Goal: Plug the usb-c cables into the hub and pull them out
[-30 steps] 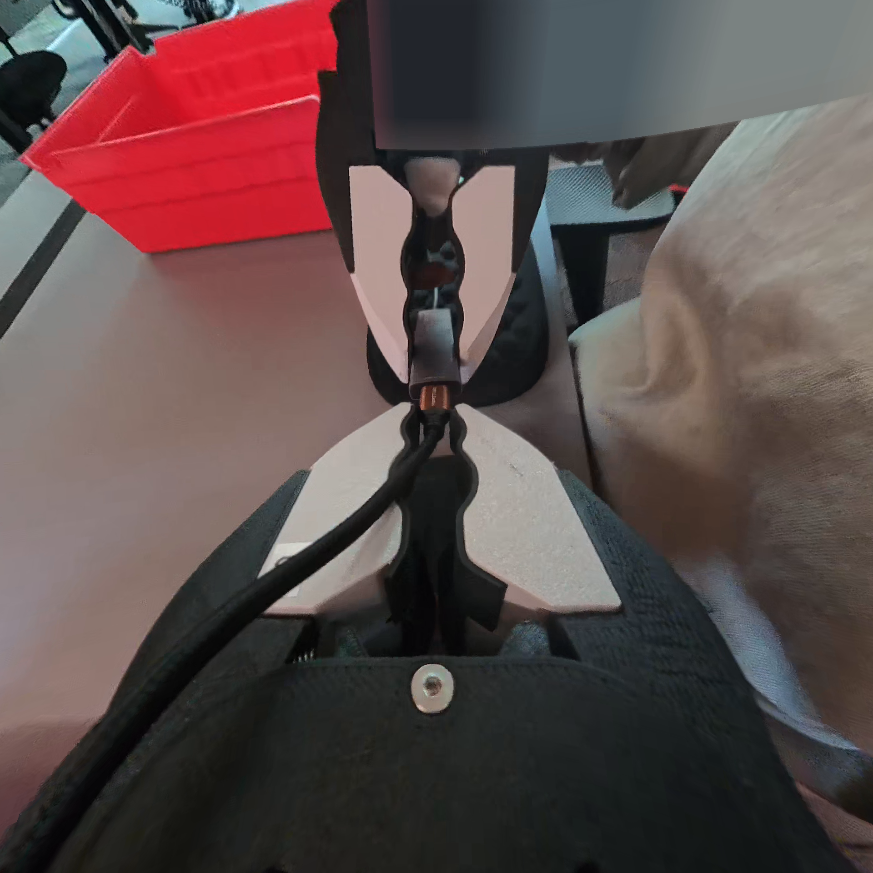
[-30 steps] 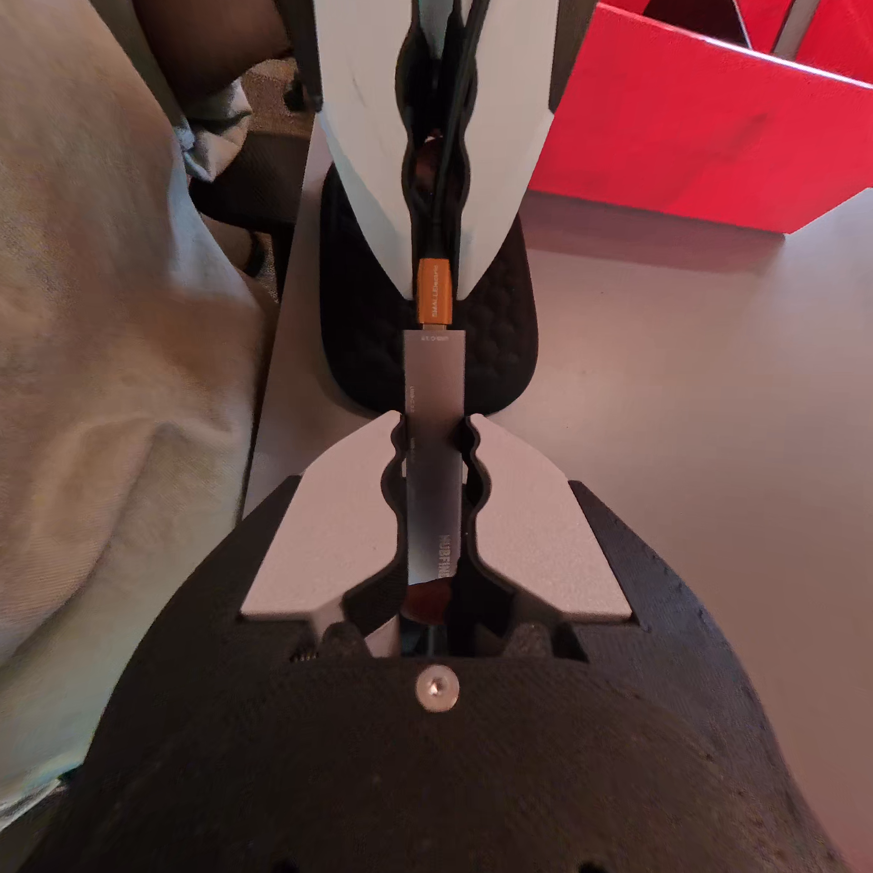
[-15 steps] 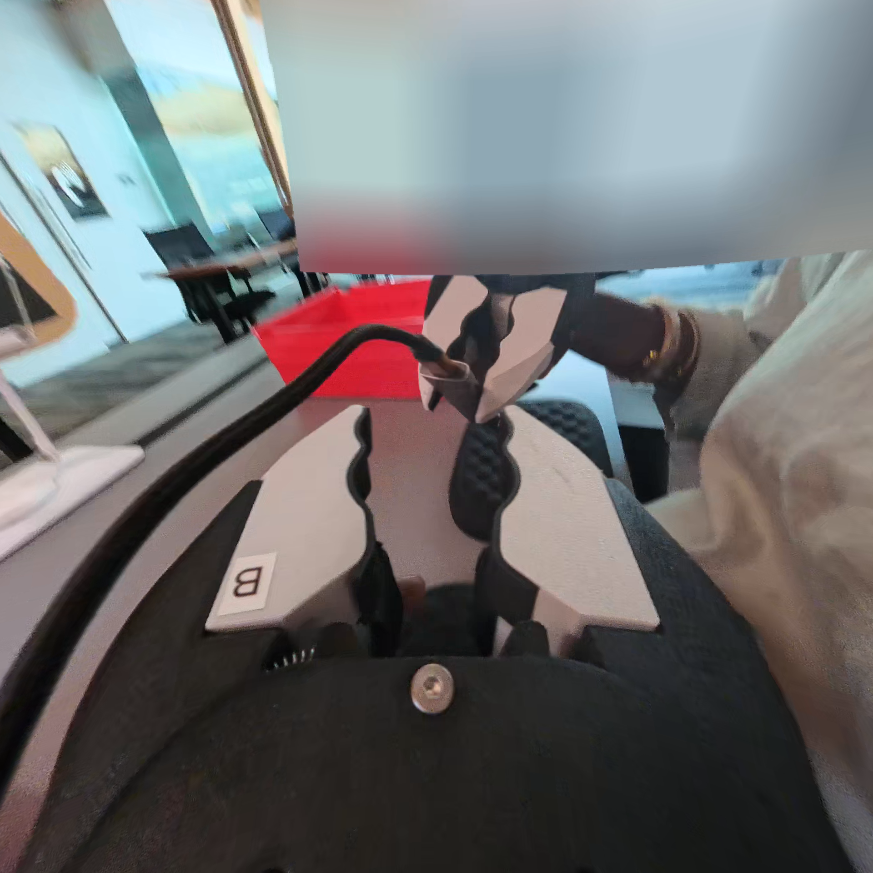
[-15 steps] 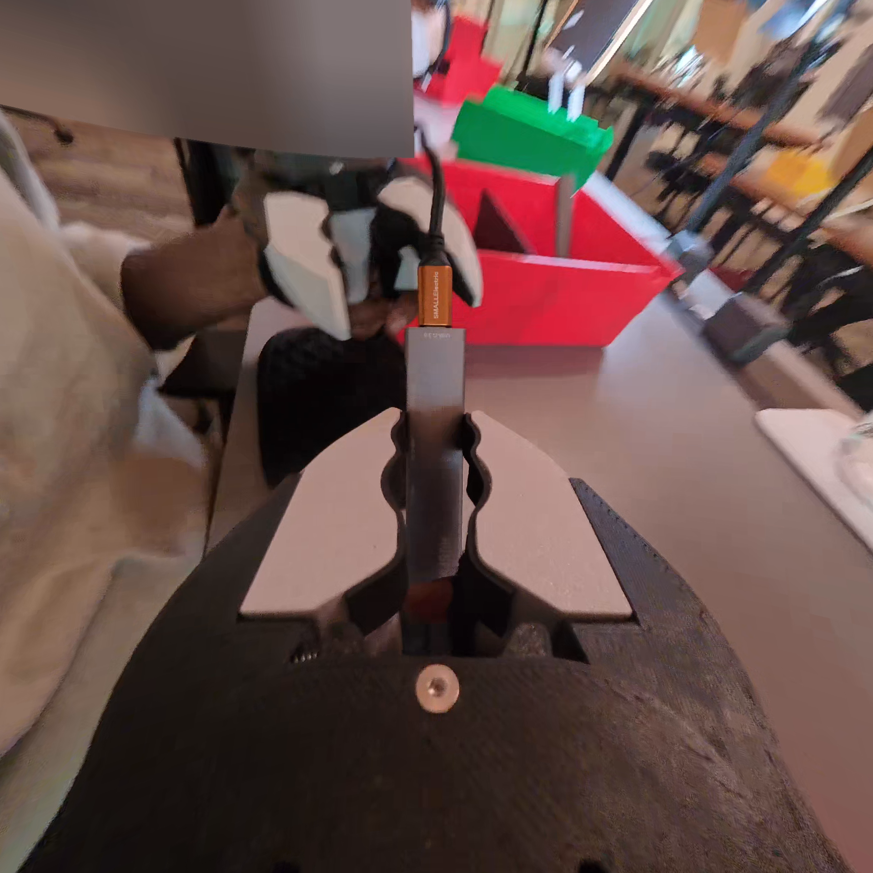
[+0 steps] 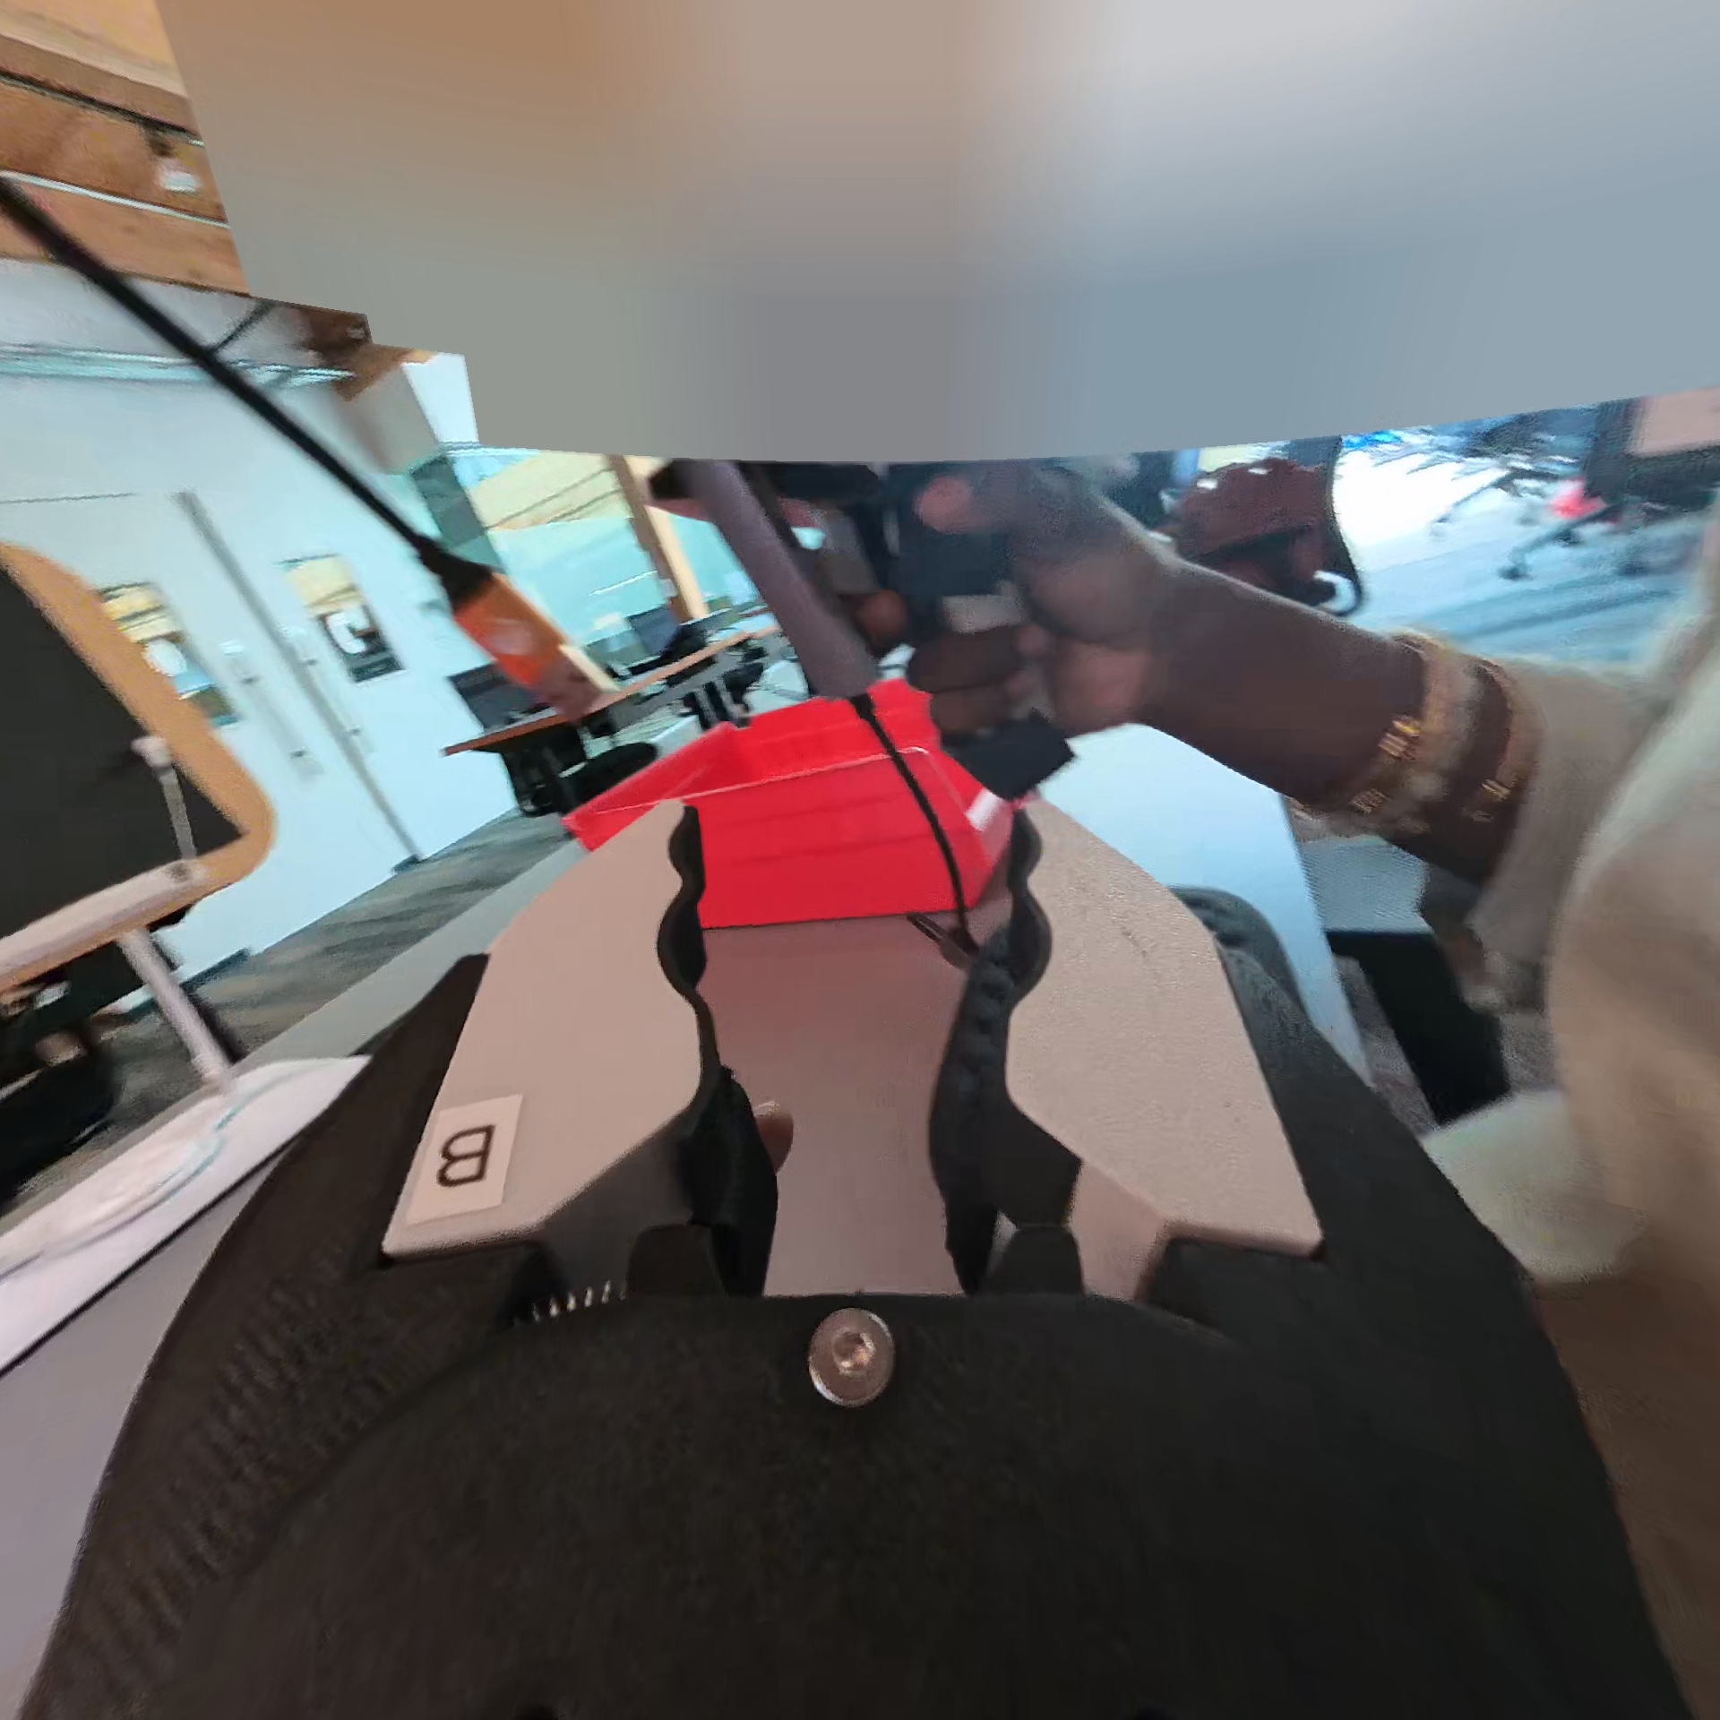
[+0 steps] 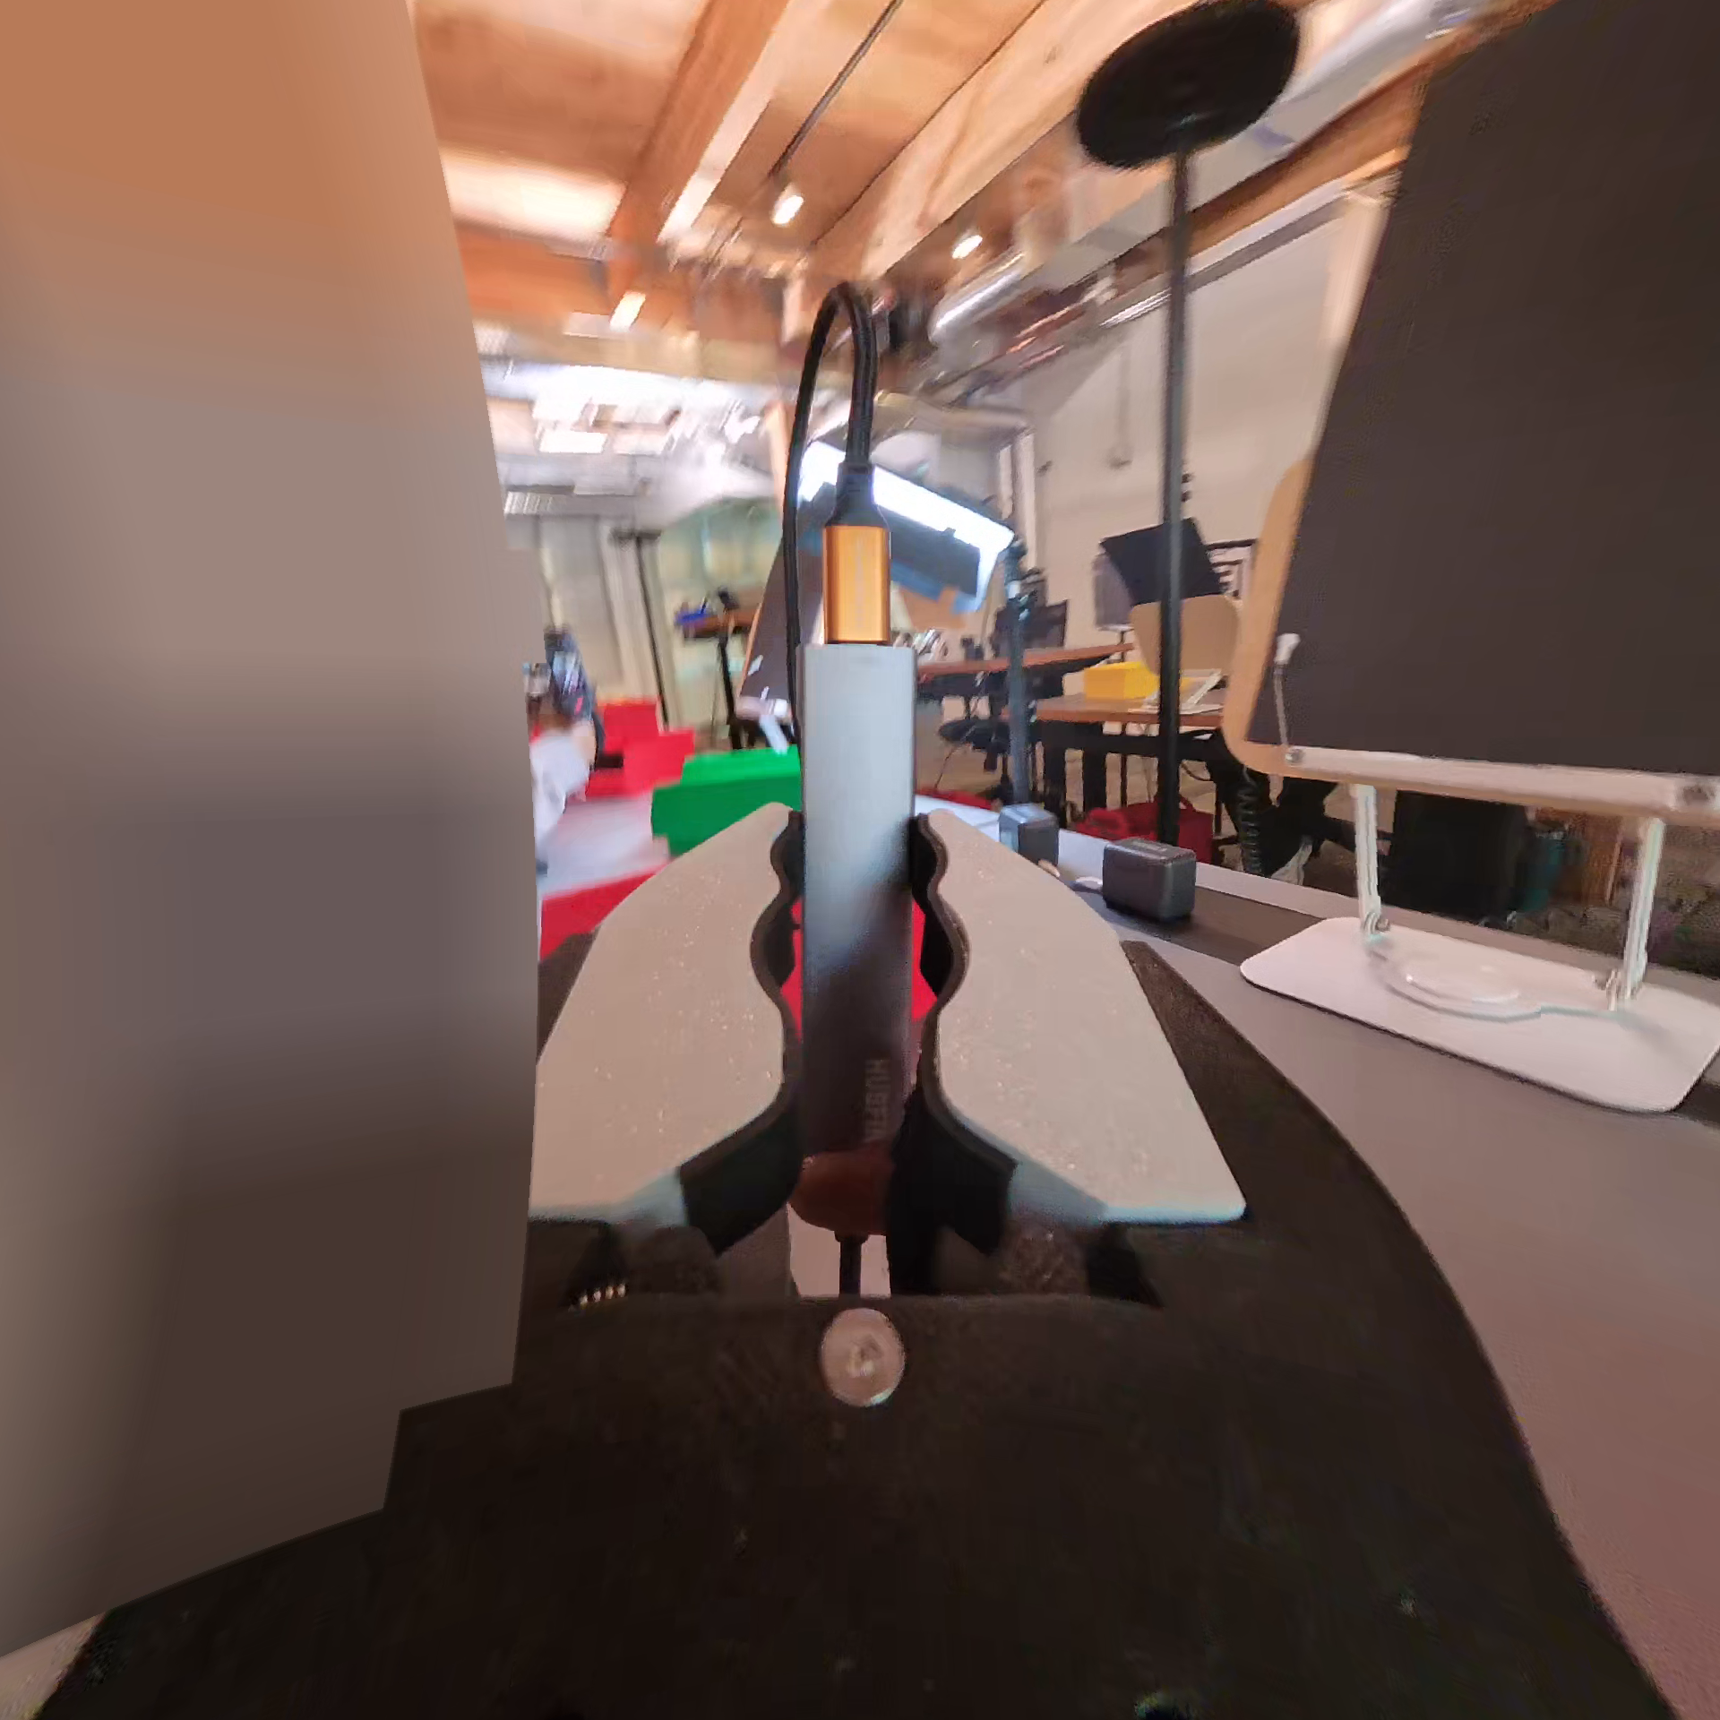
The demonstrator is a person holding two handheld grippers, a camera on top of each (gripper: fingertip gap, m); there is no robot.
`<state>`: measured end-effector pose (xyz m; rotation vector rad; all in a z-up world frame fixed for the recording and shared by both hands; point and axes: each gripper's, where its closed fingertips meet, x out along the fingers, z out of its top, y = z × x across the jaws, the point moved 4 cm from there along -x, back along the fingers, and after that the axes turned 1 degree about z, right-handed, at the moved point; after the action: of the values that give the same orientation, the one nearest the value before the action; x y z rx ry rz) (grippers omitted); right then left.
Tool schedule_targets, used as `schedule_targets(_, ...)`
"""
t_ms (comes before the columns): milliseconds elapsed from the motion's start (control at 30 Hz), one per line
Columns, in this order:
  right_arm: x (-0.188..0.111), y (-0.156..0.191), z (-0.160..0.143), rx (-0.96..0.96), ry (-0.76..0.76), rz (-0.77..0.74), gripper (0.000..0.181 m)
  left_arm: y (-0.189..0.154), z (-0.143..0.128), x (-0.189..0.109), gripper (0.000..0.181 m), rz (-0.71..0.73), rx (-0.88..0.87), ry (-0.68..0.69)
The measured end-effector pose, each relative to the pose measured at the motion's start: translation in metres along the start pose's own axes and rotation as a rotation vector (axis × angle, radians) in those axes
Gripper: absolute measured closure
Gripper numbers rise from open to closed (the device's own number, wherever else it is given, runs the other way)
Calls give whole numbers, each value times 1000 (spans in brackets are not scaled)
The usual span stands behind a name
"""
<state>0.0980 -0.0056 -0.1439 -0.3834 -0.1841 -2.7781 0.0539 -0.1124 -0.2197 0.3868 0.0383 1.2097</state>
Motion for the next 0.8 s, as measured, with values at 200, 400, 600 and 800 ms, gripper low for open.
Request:
schedule_targets(200, 3, -1, 0, 141, -171, -169, 159, 5, 16, 45, 132, 144, -47, 51)
schedule_targets(400, 8, 3, -11, 149, -94, -229, 160, 8, 5, 62, 162, 119, -7, 152)
schedule_targets(600, 2, 5, -18, 47, -4, -133, 153, 21, 2, 45, 174, 8, -450, 6)
schedule_targets(800, -6, 10, -39, 199, 86, 36, 152, 30, 4, 30, 175, -132, -851, -201)
